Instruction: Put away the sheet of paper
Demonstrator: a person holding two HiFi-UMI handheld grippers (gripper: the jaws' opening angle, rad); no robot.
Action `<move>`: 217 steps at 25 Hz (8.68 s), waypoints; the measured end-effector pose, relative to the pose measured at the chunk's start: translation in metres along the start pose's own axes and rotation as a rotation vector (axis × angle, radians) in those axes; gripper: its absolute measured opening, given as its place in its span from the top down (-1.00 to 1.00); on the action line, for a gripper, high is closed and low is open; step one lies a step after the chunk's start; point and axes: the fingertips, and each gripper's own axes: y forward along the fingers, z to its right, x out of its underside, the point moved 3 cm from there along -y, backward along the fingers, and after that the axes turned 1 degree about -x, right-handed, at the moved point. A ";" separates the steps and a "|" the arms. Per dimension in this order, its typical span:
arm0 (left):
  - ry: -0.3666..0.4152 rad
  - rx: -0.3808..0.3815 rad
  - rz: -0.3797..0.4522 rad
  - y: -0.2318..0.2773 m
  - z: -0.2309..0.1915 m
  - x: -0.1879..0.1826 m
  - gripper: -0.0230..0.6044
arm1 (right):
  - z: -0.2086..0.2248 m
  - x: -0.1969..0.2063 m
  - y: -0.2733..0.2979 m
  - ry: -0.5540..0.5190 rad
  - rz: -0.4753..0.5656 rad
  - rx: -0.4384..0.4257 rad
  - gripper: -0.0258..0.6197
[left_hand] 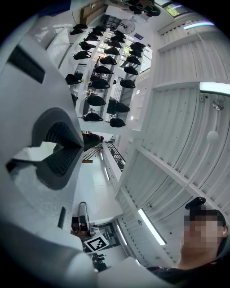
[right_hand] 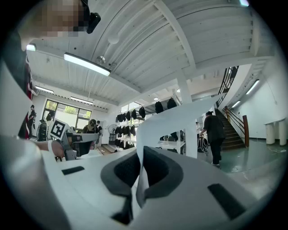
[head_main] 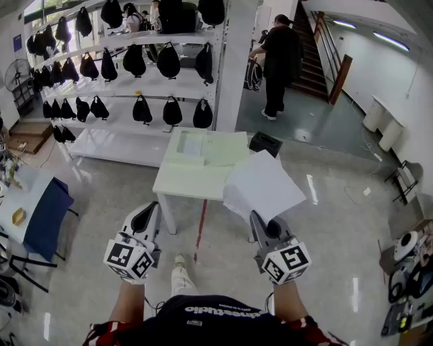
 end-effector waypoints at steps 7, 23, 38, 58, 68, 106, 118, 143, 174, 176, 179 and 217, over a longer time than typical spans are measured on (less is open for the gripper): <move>0.004 0.003 -0.004 -0.004 0.003 0.004 0.92 | -0.006 0.003 -0.002 -0.006 0.000 -0.014 0.91; 0.002 -0.004 -0.007 -0.005 0.009 0.006 0.92 | -0.003 0.000 -0.006 0.033 0.032 -0.042 0.91; -0.001 -0.028 -0.002 -0.001 0.000 0.002 0.92 | 0.000 0.003 0.012 0.055 0.017 -0.087 0.91; -0.028 -0.026 0.008 0.051 -0.037 0.008 0.92 | 0.030 -0.001 0.068 0.060 0.006 -0.098 0.91; -0.052 -0.045 -0.006 0.084 -0.068 0.020 0.92 | 0.051 0.006 0.118 0.069 -0.020 -0.111 0.91; -0.106 0.104 -0.019 0.270 -0.239 0.026 0.92 | 0.109 -0.002 0.341 0.082 -0.057 -0.042 0.91; -0.148 0.142 -0.029 0.284 -0.250 0.037 0.92 | 0.111 0.007 0.358 0.085 -0.092 -0.017 0.91; -0.066 0.008 -0.064 0.344 -0.264 0.048 0.92 | 0.189 0.037 0.435 0.115 -0.118 -0.170 0.91; -0.021 -0.078 -0.062 0.409 -0.263 0.061 0.92 | 0.275 0.121 0.508 0.164 -0.224 -0.229 0.91; -0.024 -0.082 -0.066 0.410 -0.265 0.065 0.92 | 0.275 0.130 0.512 0.164 -0.239 -0.229 0.91; -0.030 -0.094 -0.083 0.407 -0.264 0.073 0.92 | 0.277 0.145 0.516 0.164 -0.256 -0.231 0.91; 0.009 -0.173 -0.151 0.386 -0.270 0.074 0.92 | 0.300 0.327 0.561 0.448 -0.501 -0.171 0.91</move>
